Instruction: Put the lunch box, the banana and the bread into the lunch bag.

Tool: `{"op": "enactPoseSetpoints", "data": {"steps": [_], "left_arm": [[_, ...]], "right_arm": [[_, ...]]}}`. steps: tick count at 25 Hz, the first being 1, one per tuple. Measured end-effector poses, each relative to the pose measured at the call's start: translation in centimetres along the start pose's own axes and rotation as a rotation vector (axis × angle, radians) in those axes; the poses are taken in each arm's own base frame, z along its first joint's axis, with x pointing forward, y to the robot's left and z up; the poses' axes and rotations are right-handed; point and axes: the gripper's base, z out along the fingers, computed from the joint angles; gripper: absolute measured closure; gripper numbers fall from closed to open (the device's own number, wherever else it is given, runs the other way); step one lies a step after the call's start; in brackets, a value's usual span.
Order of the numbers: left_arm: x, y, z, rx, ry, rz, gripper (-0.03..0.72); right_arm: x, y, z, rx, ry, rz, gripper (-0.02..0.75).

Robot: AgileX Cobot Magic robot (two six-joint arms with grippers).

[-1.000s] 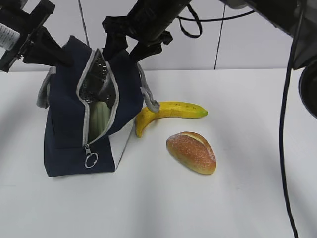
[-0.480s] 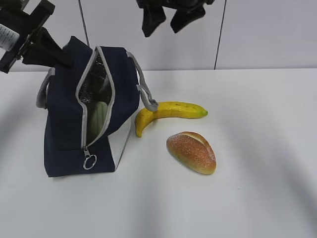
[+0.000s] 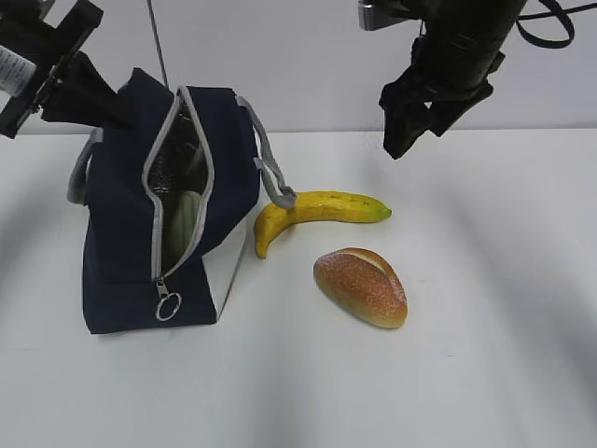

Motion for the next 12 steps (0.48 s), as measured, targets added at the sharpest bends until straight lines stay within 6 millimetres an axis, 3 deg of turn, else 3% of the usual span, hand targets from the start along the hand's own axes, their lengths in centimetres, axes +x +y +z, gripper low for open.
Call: {"op": "enactPoseSetpoints", "data": {"steps": [4,12], "left_arm": [[0.0,0.0,0.0,0.0,0.004,0.001,0.691],[0.1,0.1,0.0,-0.015,0.014,0.007,0.691]], "right_arm": [[0.0,-0.1,1.0,-0.004,0.019,-0.145,0.192],[-1.6,-0.9,5.6,0.036,-0.067,-0.443,0.192]]}}
